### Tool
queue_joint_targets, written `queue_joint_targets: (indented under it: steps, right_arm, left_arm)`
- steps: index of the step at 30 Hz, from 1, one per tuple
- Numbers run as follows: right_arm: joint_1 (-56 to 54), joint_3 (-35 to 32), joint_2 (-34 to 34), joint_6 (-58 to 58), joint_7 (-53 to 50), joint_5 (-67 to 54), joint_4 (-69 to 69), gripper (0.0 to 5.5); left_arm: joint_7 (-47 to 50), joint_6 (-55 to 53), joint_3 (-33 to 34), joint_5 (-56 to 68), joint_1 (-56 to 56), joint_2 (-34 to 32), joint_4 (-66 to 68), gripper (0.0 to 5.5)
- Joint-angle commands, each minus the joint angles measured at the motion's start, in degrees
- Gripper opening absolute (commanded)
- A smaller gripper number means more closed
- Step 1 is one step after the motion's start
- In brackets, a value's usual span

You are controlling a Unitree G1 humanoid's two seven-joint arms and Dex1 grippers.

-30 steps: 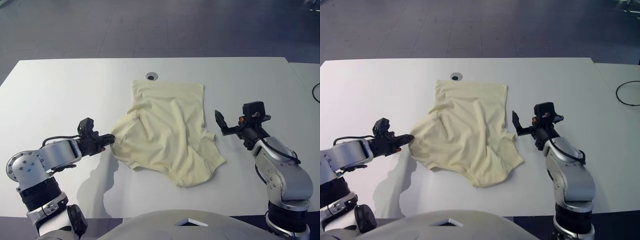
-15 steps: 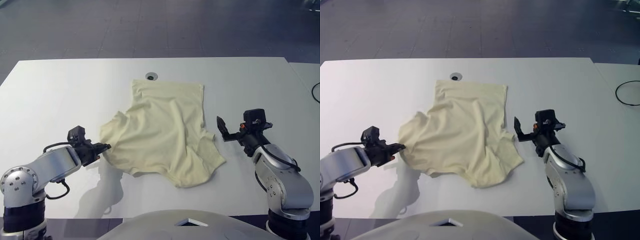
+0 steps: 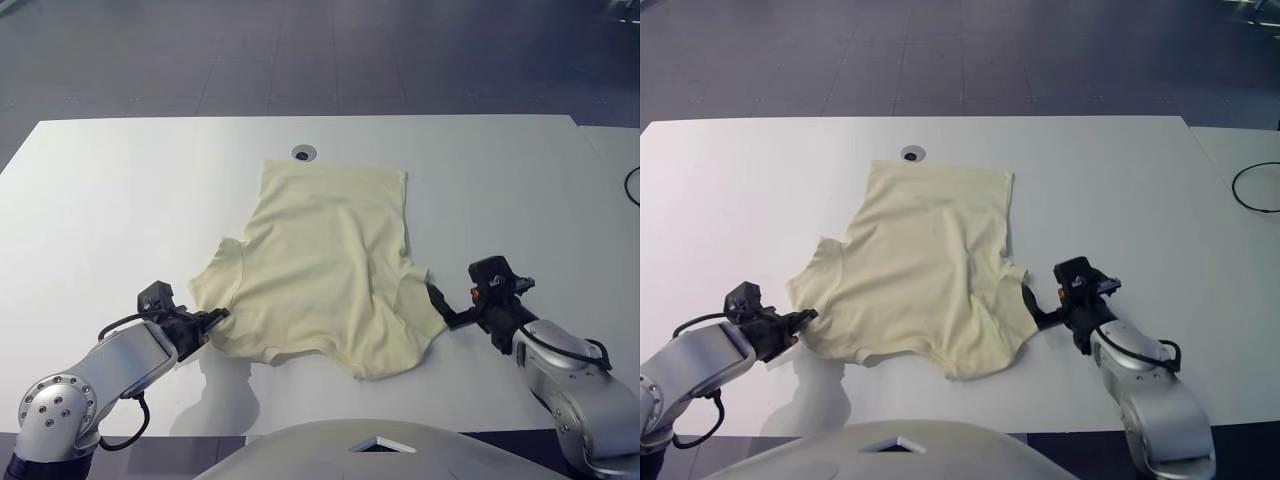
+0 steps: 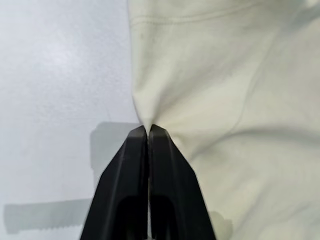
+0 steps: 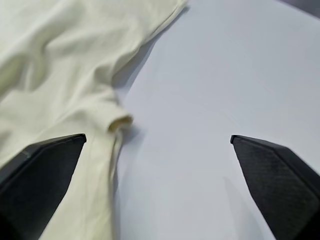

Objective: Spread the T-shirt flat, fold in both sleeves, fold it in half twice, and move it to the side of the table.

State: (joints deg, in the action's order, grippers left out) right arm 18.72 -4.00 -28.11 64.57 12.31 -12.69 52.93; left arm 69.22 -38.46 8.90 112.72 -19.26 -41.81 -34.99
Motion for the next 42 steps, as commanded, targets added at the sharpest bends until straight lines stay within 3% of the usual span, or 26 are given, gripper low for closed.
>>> queue_joint_targets:
  steps: [1,7,14,22,31,36,40,42]
  right_arm:
    - [3.7,2.1,-1.4,2.0,0.6,-0.2,2.7,5.40]
    - [10.3,7.6,-7.4,0.6,1.1,2.7,1.2,5.40]
    - [14.2,5.3,-13.1,-1.0,2.7,4.6,0.8,5.40]
    - [12.2,2.1,-12.6,-0.4,3.3,4.6,2.4,5.40]
    - [10.4,0.7,-11.2,1.5,3.3,4.3,4.0,5.40]
    - [9.7,1.2,-10.0,1.8,2.8,4.5,4.2,5.40]
    - [8.4,0.9,-8.7,2.2,2.3,4.6,4.6,5.40]
    - [7.6,0.5,-8.2,2.5,2.2,4.6,4.7,5.40]
  left_arm:
    - [6.1,-0.2,0.0,0.3,-1.6,-2.2,2.3,0.01]
    - [4.2,-0.3,-0.9,0.3,-2.5,-2.4,1.9,0.01]
    - [3.1,1.1,-2.6,0.3,-4.7,-2.0,-1.1,0.01]
    - [3.9,4.1,-4.0,0.3,-4.9,-2.2,-3.8,0.01]
    - [1.3,4.2,-3.6,0.3,1.4,-1.9,-2.1,1.47]
    - [-2.8,-2.8,-1.7,0.3,10.5,-12.4,2.7,2.32]
    - [-11.7,-11.1,-3.7,-0.8,20.4,-20.5,10.1,3.01]
    - [-26.4,-18.9,-6.4,-4.2,27.6,-21.7,14.5,3.34]
